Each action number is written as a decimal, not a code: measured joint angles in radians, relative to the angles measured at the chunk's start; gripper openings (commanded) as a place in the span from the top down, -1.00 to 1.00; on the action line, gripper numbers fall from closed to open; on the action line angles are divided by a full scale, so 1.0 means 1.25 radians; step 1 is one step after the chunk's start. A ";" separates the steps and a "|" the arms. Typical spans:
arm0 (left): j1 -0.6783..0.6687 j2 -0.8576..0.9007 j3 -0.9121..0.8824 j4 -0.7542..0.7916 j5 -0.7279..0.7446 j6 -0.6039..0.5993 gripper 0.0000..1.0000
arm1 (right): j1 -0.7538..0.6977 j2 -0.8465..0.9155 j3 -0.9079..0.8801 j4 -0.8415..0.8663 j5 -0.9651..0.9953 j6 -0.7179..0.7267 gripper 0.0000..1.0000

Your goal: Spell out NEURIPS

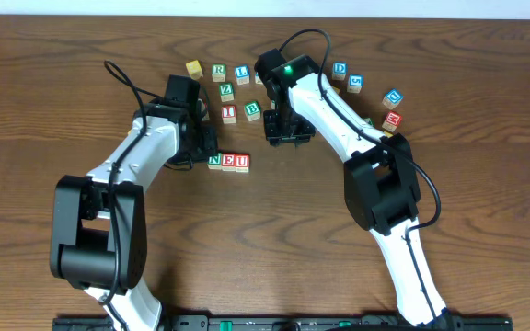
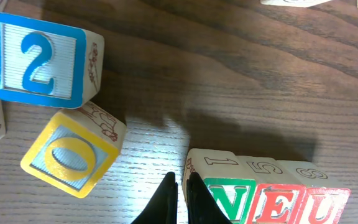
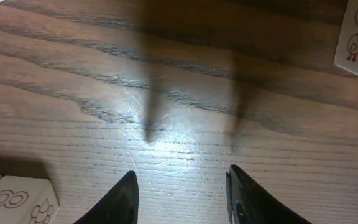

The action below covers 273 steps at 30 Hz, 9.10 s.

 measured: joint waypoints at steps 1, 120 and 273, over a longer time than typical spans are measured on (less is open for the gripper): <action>-0.001 0.000 0.000 0.000 0.000 0.000 0.85 | 0.000 0.000 0.000 0.000 0.000 0.000 0.18; 0.146 -0.280 0.180 -0.154 -0.004 0.045 -0.02 | -0.080 0.000 0.477 -0.195 -0.031 -0.139 -0.61; 0.042 0.016 0.515 -0.328 -0.184 0.066 -0.22 | -0.215 0.000 0.464 -0.242 0.032 -0.129 -0.74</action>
